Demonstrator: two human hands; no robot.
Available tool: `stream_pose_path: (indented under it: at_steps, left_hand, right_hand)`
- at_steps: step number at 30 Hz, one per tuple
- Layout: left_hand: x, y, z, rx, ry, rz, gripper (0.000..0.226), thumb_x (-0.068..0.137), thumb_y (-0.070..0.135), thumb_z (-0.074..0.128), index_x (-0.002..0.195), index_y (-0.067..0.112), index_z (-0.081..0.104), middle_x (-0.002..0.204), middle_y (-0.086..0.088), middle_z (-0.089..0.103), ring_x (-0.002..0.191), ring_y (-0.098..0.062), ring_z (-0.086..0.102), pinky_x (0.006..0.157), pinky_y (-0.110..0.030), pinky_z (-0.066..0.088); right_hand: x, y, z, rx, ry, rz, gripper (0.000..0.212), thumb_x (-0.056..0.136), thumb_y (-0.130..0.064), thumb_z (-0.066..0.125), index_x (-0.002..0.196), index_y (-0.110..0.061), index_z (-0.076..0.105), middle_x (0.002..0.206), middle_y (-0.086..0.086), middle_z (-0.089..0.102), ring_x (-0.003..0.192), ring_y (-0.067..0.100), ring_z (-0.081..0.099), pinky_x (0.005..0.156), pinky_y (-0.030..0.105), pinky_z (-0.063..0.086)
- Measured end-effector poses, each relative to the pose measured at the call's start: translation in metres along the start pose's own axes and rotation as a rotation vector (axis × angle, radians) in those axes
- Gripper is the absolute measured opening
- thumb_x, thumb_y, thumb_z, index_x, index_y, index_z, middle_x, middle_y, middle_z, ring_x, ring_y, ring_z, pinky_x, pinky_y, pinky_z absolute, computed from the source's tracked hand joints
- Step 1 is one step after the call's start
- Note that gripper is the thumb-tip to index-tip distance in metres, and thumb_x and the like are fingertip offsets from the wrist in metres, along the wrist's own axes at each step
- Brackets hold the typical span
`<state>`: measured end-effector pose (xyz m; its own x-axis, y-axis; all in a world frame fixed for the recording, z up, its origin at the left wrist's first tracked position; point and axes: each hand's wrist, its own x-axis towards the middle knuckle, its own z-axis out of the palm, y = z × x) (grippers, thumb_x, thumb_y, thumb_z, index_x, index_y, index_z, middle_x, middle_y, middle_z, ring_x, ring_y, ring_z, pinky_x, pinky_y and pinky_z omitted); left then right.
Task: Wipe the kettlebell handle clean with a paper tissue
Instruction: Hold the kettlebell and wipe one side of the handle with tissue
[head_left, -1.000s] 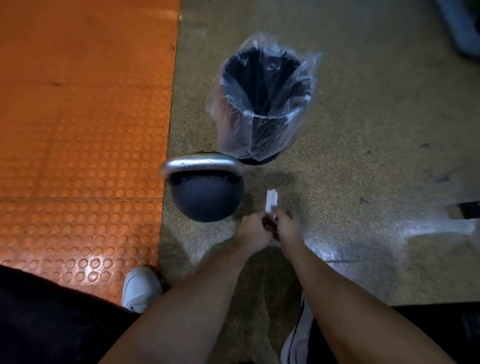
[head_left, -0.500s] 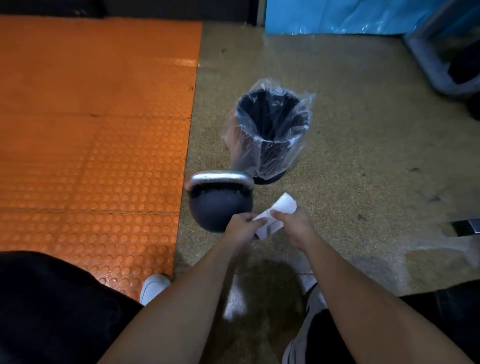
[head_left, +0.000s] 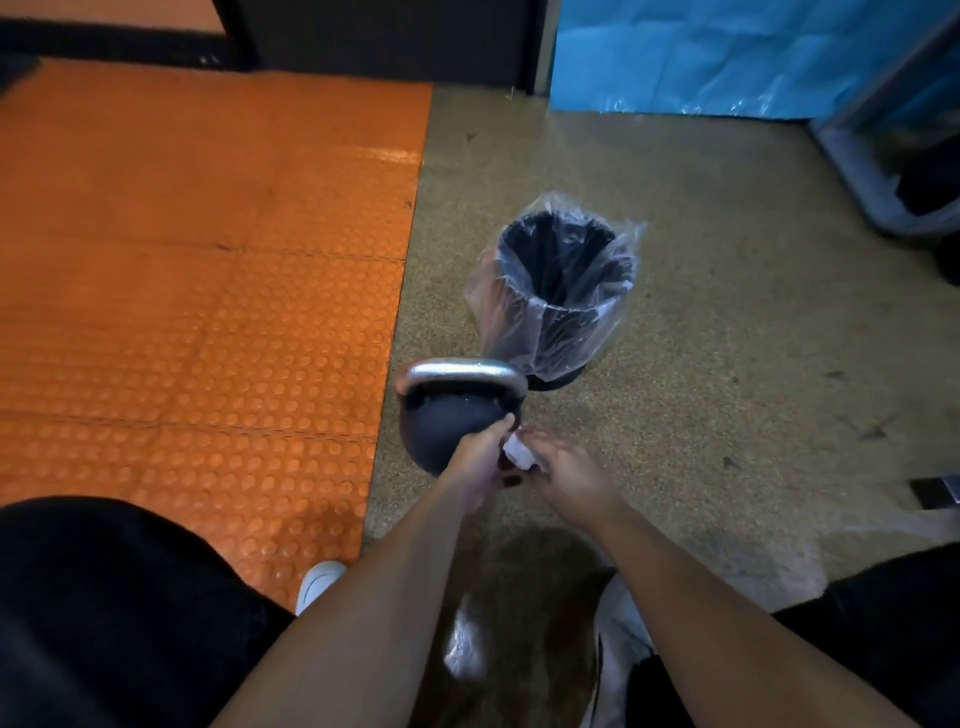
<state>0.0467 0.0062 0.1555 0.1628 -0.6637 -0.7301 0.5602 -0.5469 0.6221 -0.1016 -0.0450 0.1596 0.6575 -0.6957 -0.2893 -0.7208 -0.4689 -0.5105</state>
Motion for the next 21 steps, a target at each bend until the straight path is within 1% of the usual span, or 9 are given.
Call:
stream_pose_path:
  at_steps: [2,4,7,10,12,15,16,18,21]
  left_hand:
    - [0.002,0.002,-0.004,0.023,0.060,0.066,0.032,0.096,0.038,0.059,0.100,0.011,0.076,0.094,-0.006,0.078,0.084,-0.020,0.073,0.075,-0.036,0.058]
    - [0.006,0.002,-0.016,-0.019,0.236,0.168,0.023,0.098,0.026,0.056,0.093,0.013,0.074,0.086,-0.006,0.076,0.075,-0.014,0.072,0.071,-0.031,0.052]
    - [0.020,0.000,-0.060,-0.190,0.541,0.294,0.024,0.098,0.013,0.052,0.084,0.012,0.071,0.078,-0.009,0.072,0.064,-0.013,0.069,0.070,-0.032,0.051]
    - [0.035,0.011,-0.109,-0.128,0.819,0.302,0.025,0.092,0.026,0.053,0.093,0.014,0.076,0.093,-0.007,0.073,0.090,-0.026,0.067,0.089,-0.039,0.049]
    - [0.049,0.030,-0.129,-0.072,0.777,0.324,0.030,0.093,0.025,0.048,0.105,0.017,0.075,0.105,-0.002,0.072,0.106,-0.024,0.065,0.099,-0.039,0.045]
    - [0.062,0.058,-0.136,-0.065,0.507,0.309,0.041,0.106,0.030,0.034,0.122,0.011,0.067,0.113,0.003,0.068,0.114,-0.013,0.058,0.112,-0.043,0.033]
    - [0.068,0.061,-0.137,-0.090,0.425,0.278,0.048,0.107,0.035,0.028,0.121,0.010,0.066,0.106,0.006,0.069,0.105,-0.008,0.060,0.108,-0.042,0.035]
    - [0.081,0.055,-0.140,-0.110,0.350,0.193,0.051,0.108,0.040,0.022,0.101,0.017,0.068,0.075,0.013,0.071,0.076,-0.006,0.062,0.080,-0.033,0.041]
    - [0.093,0.033,-0.146,-0.200,0.266,0.097,0.050,0.106,0.044,0.023,0.093,0.020,0.065,0.065,0.011,0.069,0.075,-0.012,0.057,0.071,-0.029,0.036]
  right_hand:
    - [0.008,0.002,0.004,0.133,0.128,0.075,0.043,0.103,-0.018,0.055,0.145,-0.029,0.061,0.137,-0.003,0.068,0.123,0.018,0.065,0.096,0.034,0.052]
    - [0.020,0.003,0.006,0.249,0.267,0.197,0.032,0.105,-0.020,0.055,0.134,-0.022,0.069,0.110,0.005,0.076,0.099,0.023,0.071,0.076,0.029,0.047]
    - [0.042,0.007,0.005,0.413,0.413,0.357,0.030,0.105,-0.020,0.058,0.130,-0.006,0.069,0.107,0.016,0.072,0.091,0.024,0.061,0.076,0.029,0.040]
    - [0.066,0.018,0.007,0.514,0.521,0.458,0.030,0.102,-0.020,0.062,0.124,0.000,0.069,0.109,0.019,0.071,0.097,0.032,0.066,0.081,0.037,0.050]
    - [0.081,0.026,0.010,0.615,0.534,0.528,0.027,0.099,-0.018,0.066,0.121,-0.002,0.071,0.104,0.016,0.072,0.099,0.036,0.068,0.087,0.042,0.054]
    - [0.102,0.033,0.010,0.619,0.455,0.488,0.021,0.097,-0.014,0.068,0.116,-0.008,0.075,0.098,0.011,0.073,0.091,0.031,0.069,0.080,0.036,0.053]
    - [0.108,0.036,0.013,0.593,0.414,0.448,0.018,0.097,-0.012,0.068,0.113,-0.010,0.076,0.096,0.010,0.074,0.088,0.029,0.069,0.077,0.034,0.051]
    - [0.118,0.036,0.014,0.558,0.319,0.376,0.020,0.096,-0.004,0.067,0.107,-0.014,0.079,0.090,0.006,0.073,0.082,0.023,0.068,0.075,0.029,0.048]
    - [0.137,0.038,0.015,0.498,0.246,0.334,0.031,0.092,0.002,0.067,0.112,-0.017,0.081,0.100,0.004,0.078,0.095,0.026,0.072,0.086,0.035,0.057]
